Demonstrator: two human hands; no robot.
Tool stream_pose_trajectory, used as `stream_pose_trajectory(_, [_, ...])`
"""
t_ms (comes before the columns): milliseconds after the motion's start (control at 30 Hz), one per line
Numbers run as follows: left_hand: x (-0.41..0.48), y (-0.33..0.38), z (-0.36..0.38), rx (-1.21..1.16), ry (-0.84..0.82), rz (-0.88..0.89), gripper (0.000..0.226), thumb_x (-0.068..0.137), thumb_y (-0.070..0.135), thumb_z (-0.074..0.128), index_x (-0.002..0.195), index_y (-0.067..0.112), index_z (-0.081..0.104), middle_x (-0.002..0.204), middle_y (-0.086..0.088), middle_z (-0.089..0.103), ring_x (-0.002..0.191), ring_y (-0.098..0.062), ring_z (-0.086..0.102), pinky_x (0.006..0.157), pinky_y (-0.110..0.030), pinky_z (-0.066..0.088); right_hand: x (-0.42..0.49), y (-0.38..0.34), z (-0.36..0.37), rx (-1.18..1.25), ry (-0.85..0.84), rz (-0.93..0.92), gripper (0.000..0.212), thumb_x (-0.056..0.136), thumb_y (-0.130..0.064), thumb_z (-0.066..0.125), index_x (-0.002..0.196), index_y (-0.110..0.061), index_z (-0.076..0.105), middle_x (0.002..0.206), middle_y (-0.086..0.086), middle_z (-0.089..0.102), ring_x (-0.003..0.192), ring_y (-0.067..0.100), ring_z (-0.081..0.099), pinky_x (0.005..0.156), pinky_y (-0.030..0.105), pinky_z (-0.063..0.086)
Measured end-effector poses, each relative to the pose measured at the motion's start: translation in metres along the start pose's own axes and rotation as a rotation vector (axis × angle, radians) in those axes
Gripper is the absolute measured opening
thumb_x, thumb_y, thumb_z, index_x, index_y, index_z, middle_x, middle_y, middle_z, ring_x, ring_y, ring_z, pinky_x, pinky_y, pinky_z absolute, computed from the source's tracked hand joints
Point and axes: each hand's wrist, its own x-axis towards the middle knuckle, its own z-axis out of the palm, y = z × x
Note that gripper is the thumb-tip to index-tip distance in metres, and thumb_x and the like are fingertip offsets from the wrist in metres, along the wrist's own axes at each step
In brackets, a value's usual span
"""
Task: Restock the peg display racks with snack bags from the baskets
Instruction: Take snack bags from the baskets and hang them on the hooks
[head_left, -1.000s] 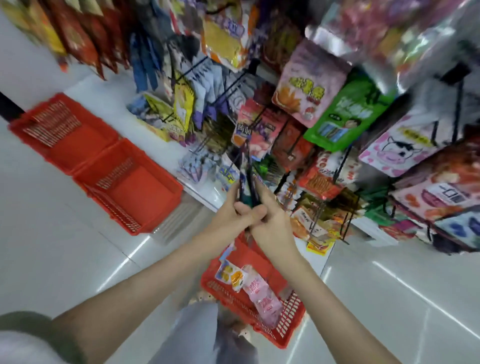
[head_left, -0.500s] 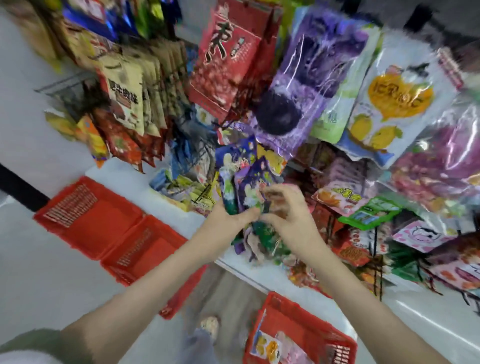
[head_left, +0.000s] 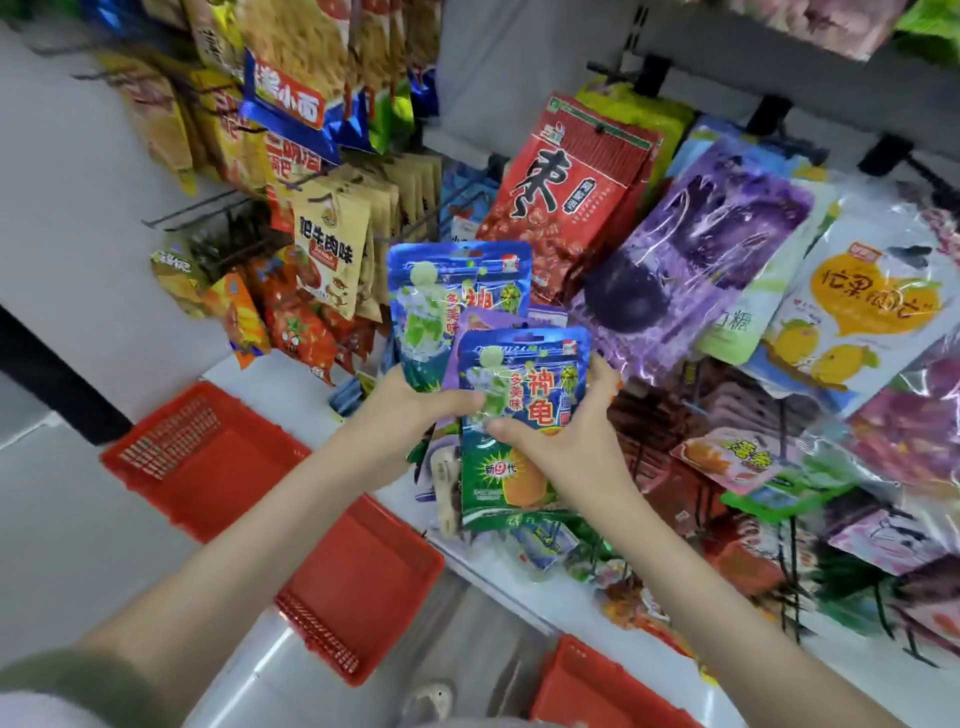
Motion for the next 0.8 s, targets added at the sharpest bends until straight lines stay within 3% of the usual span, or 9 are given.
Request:
stream_pose_trajectory(67, [-0.008, -0.002, -0.011, 0.008, 0.016, -0.048, 0.060, 0.066, 0.016, 0.086, 0.119, 0.017, 0.057, 0.113, 0.000, 0.068, 0.107, -0.019, 0.063, 0.098, -0.042, 0.048, -0.002, -0.004, 0.008, -0.076, -0.103, 0.090, 0.065, 0.066, -0.036, 0.085, 0.112, -0.030, 0.039, 0.095, -0.022, 0.058, 0.075, -0.015, 0.057, 0.059, 0.005, 0.041])
stream_pose_trajectory(167, [-0.021, -0.009, -0.020, -0.041, 0.052, -0.113, 0.027, 0.080, 0.013, 0.077, 0.103, 0.018, 0.065, 0.099, 0.005, 0.074, 0.096, -0.010, 0.068, 0.093, -0.035, 0.051, 0.002, -0.001, 0.017, -0.163, -0.166, 0.118, 0.059, 0.068, -0.041, 0.083, 0.108, -0.030, 0.041, 0.092, -0.023, 0.055, 0.076, -0.012, 0.051, 0.055, 0.006, 0.037])
stream_pose_trajectory(200, [-0.026, -0.010, -0.020, -0.042, 0.071, -0.127, 0.031, 0.075, 0.021, 0.081, 0.103, 0.018, 0.067, 0.100, 0.006, 0.074, 0.097, -0.010, 0.068, 0.093, -0.035, 0.051, 0.002, -0.004, 0.021, -0.193, -0.190, 0.121, 0.061, 0.068, -0.042, 0.082, 0.110, -0.028, 0.040, 0.093, -0.022, 0.053, 0.077, -0.011, 0.049, 0.055, 0.007, 0.037])
stream_pose_trajectory(267, [-0.031, -0.016, -0.023, -0.023, 0.150, -0.159, 0.054, 0.065, 0.033, 0.087, 0.111, 0.015, 0.066, 0.113, 0.003, 0.070, 0.110, -0.015, 0.063, 0.099, -0.040, 0.047, -0.001, -0.007, 0.025, -0.216, -0.251, 0.152, 0.068, 0.068, -0.051, 0.079, 0.115, -0.025, 0.038, 0.098, -0.019, 0.053, 0.085, -0.004, 0.053, 0.064, 0.014, 0.042])
stream_pose_trajectory(367, [-0.035, -0.023, -0.032, -0.095, 0.237, -0.174, 0.036, 0.076, 0.015, 0.080, 0.109, 0.007, 0.066, 0.108, -0.006, 0.071, 0.094, -0.014, 0.069, 0.073, -0.024, 0.055, 0.000, -0.003, 0.021, -0.104, -0.339, 0.231, 0.075, 0.076, -0.055, 0.068, 0.133, -0.020, 0.033, 0.120, -0.013, 0.052, 0.103, 0.004, 0.056, 0.085, 0.025, 0.047])
stream_pose_trajectory(500, [-0.047, -0.039, -0.040, -0.213, 0.331, -0.229, 0.057, 0.059, 0.030, 0.087, 0.108, 0.006, 0.071, 0.127, -0.003, 0.061, 0.123, -0.017, 0.052, 0.107, -0.040, 0.038, -0.001, 0.010, 0.008, 0.164, -0.404, 0.451, 0.056, 0.089, -0.052, 0.052, 0.126, -0.011, 0.048, 0.127, 0.009, 0.055, 0.111, 0.023, 0.055, 0.110, 0.042, 0.033])
stream_pose_trajectory(633, [-0.056, -0.054, -0.040, -0.331, 0.391, -0.276, 0.030, 0.086, 0.009, 0.067, 0.114, 0.000, 0.066, 0.111, -0.013, 0.070, 0.101, -0.027, 0.067, 0.095, -0.044, 0.051, -0.020, 0.022, 0.003, 0.473, -0.405, 0.588, 0.037, 0.096, -0.046, 0.043, 0.113, -0.017, 0.058, 0.116, -0.001, 0.057, 0.096, 0.017, 0.061, 0.089, 0.044, 0.049])
stream_pose_trajectory(733, [-0.058, -0.063, -0.041, -0.397, 0.442, -0.284, 0.026, 0.088, 0.010, 0.065, 0.111, 0.000, 0.067, 0.114, -0.014, 0.068, 0.099, -0.029, 0.067, 0.094, -0.046, 0.051, -0.034, 0.031, 0.008, 0.610, -0.376, 0.628, 0.049, 0.095, -0.041, 0.049, 0.137, -0.017, 0.042, 0.125, -0.003, 0.048, 0.104, 0.035, 0.064, 0.076, 0.045, 0.057])
stream_pose_trajectory(800, [-0.059, -0.065, -0.040, -0.443, 0.478, -0.284, 0.019, 0.088, 0.012, 0.066, 0.104, 0.004, 0.069, 0.112, -0.012, 0.069, 0.096, -0.027, 0.067, 0.090, -0.044, 0.052, -0.041, 0.034, 0.012, 0.640, -0.367, 0.583, 0.042, 0.097, -0.030, 0.049, 0.133, -0.012, 0.038, 0.100, 0.007, 0.052, 0.076, 0.027, 0.068, 0.070, 0.044, 0.059])
